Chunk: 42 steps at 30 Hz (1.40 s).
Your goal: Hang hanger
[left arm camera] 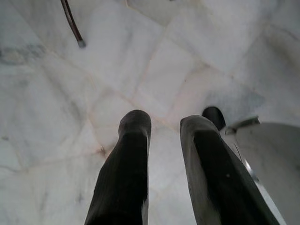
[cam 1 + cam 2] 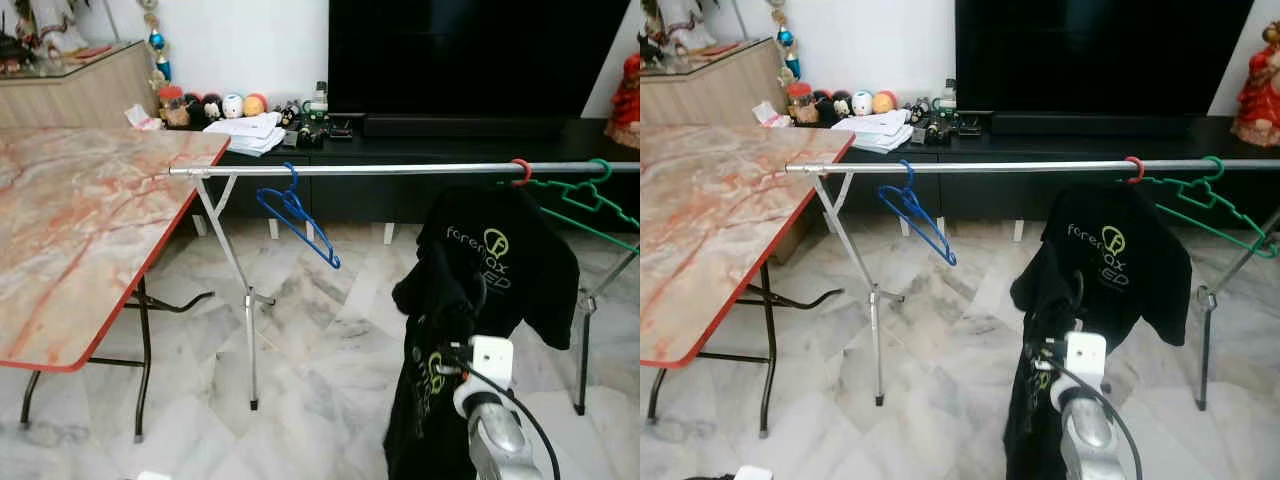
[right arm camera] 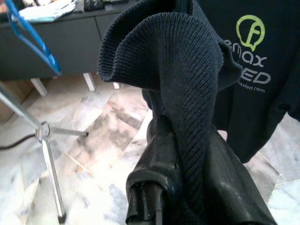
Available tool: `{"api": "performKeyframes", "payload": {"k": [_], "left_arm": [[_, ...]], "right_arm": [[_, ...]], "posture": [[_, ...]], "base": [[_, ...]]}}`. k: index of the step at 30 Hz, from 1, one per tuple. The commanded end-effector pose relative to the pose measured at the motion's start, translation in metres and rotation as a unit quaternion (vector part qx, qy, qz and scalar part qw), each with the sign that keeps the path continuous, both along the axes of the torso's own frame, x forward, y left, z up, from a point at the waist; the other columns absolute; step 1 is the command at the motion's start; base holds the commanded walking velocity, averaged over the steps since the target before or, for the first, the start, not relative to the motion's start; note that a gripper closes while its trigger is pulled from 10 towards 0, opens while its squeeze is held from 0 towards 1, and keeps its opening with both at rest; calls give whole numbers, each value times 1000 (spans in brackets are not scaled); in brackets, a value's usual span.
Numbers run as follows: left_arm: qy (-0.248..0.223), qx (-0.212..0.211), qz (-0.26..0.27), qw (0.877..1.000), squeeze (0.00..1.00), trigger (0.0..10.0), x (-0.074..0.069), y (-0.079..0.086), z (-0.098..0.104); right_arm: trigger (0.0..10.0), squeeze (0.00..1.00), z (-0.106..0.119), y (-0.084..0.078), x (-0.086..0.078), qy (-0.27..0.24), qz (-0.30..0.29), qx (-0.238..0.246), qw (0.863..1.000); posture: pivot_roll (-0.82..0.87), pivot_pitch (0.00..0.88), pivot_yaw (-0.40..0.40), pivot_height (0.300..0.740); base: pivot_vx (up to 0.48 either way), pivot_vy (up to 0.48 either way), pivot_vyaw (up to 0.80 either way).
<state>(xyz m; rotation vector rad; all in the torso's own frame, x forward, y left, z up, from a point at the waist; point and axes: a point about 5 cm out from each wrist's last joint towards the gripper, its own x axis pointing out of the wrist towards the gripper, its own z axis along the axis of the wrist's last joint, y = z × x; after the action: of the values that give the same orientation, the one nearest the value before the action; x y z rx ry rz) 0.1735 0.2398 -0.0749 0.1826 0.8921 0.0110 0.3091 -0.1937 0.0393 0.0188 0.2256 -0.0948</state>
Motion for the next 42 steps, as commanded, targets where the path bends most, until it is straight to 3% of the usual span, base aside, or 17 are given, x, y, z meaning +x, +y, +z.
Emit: {"api": "performKeyframes", "payload": {"k": [1,4,7,11,14,20,24,31,42], "left_arm": [[9,5,8,1000,0,10000,-1,6,0],[-1,7,12,1000,0,10000,6,8,4],[-3,8,13,1000,0,10000,8,10,6],[8,16,-2,1000,0,10000,7,12,6],[9,16,-3,1000,0,10000,7,11,5],[13,10,-5,1000,0,10000,1,11,3],[30,8,11,999,0,10000,-14,19,-1],[34,4,25,999,0,10000,-25,28,-2],[39,-4,22,999,0,10000,-43,23,-9]], "right_arm": [[10000,0,7,7,7,-15,-2,10,1000],[10000,0,11,18,12,-20,28,4,999],[10000,0,14,18,14,-25,39,-4,999],[10000,0,24,-3,19,-37,3,-13,999],[10000,0,26,-9,18,-46,-7,-13,999],[10000,0,27,-19,3,-61,-10,-19,998],[10000,0,16,-20,-16,-53,-12,-19,998],[10000,0,17,-30,-30,-47,-30,-17,998],[10000,0,17,-32,-41,-36,-33,-20,999]], "posture": [[55,0,75,740],[56,0,77,740],[59,0,87,740],[39,0,109,740],[31,0,104,740],[42,0,96,740],[12,0,115,740],[-3,0,140,740],[-3,0,118,740]], "base": [[0,0,0],[0,0,0],[0,0,0],[0,0,0],[0,0,0],[0,0,0],[0,0,0],[0,0,0],[0,0,0]]}}
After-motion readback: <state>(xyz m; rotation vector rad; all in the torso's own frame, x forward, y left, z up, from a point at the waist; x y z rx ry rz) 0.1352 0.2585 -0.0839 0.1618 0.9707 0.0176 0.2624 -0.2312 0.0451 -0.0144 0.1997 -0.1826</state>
